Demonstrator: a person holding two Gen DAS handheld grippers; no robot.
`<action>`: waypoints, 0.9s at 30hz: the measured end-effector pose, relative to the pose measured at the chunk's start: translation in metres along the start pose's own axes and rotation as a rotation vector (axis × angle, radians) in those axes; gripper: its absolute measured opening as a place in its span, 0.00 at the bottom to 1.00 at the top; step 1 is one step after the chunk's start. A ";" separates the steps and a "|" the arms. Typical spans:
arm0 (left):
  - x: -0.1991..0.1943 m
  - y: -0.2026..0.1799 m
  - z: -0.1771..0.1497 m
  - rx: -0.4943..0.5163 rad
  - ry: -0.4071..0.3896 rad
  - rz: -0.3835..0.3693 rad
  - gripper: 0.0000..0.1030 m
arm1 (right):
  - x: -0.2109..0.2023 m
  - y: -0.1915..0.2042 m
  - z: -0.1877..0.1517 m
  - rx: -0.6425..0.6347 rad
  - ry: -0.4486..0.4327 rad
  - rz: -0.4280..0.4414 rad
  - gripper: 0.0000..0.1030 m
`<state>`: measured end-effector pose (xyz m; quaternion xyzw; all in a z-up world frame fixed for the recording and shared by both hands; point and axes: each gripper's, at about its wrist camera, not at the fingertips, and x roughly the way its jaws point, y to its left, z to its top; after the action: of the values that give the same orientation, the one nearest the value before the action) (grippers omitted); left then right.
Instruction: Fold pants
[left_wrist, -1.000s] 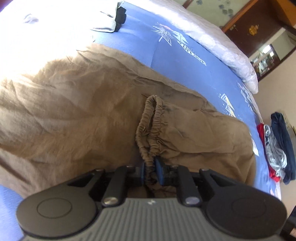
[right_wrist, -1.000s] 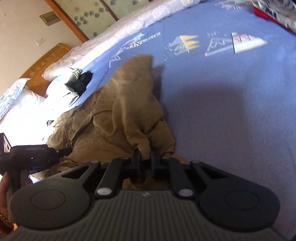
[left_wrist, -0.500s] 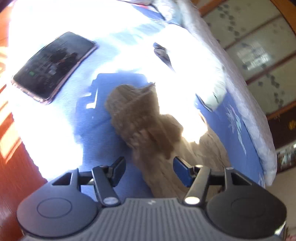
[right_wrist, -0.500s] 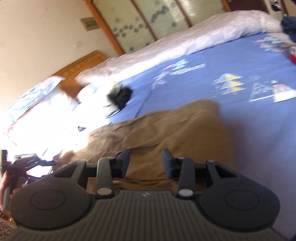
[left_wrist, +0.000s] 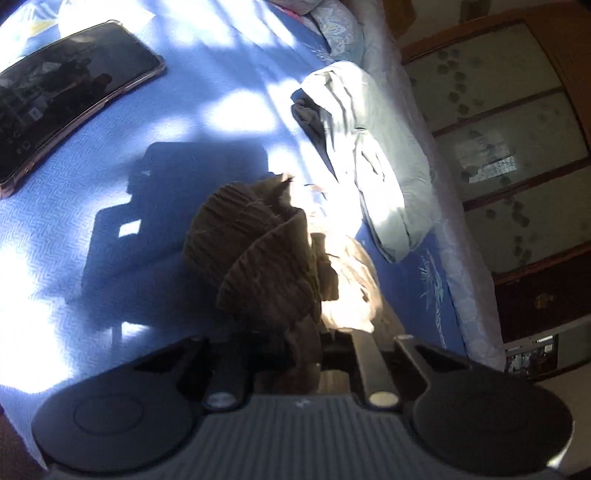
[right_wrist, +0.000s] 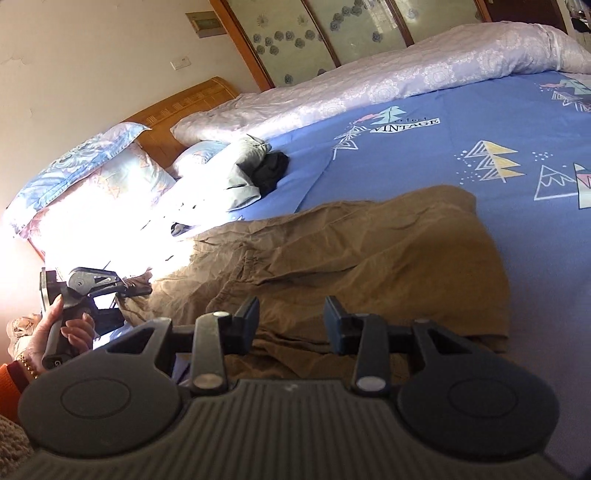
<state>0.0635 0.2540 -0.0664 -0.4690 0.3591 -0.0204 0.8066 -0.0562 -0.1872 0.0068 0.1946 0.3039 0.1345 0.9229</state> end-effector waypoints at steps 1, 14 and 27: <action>-0.002 -0.016 -0.004 0.043 -0.001 -0.040 0.11 | 0.001 -0.001 0.001 0.005 -0.005 0.000 0.41; 0.043 -0.244 -0.187 0.890 0.285 -0.339 0.17 | 0.009 -0.049 0.000 0.178 0.017 -0.086 0.38; 0.011 -0.202 -0.196 1.005 0.394 -0.305 0.53 | -0.070 -0.102 -0.001 0.399 -0.165 -0.113 0.47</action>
<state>0.0159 -0.0080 0.0238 -0.0610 0.3771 -0.3928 0.8366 -0.0977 -0.3032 -0.0034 0.3662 0.2584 0.0037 0.8939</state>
